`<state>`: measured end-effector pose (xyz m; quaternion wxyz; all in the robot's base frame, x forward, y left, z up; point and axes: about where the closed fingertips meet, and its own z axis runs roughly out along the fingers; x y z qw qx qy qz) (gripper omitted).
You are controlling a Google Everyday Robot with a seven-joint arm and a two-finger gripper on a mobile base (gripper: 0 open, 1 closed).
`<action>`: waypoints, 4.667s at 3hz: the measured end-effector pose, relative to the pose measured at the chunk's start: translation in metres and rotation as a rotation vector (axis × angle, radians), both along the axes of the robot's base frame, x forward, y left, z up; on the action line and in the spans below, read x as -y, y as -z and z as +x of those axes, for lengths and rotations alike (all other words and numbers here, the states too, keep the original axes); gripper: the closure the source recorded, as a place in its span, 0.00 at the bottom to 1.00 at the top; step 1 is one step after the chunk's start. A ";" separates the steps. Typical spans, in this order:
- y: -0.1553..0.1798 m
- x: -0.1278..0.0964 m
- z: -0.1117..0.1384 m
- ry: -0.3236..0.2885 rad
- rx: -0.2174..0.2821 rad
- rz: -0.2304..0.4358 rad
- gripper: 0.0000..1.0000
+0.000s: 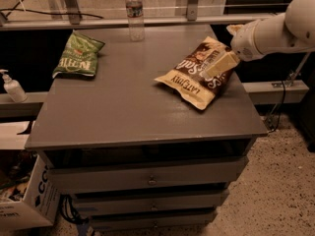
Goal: Move brown chip bag near green jalapeno chip bag
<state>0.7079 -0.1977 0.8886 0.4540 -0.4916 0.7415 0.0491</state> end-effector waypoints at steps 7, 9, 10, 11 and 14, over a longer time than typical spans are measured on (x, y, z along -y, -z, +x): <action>0.009 -0.020 0.017 -0.013 -0.034 0.097 1.00; -0.069 -0.088 0.003 -0.203 0.068 0.423 1.00; -0.067 -0.091 0.004 -0.210 0.064 0.425 1.00; -0.056 -0.122 0.014 -0.259 0.039 0.429 1.00; -0.038 -0.231 0.053 -0.404 0.015 0.398 1.00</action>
Offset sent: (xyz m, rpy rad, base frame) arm 0.0255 -0.0155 -0.0493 0.0035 0.0680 -0.0863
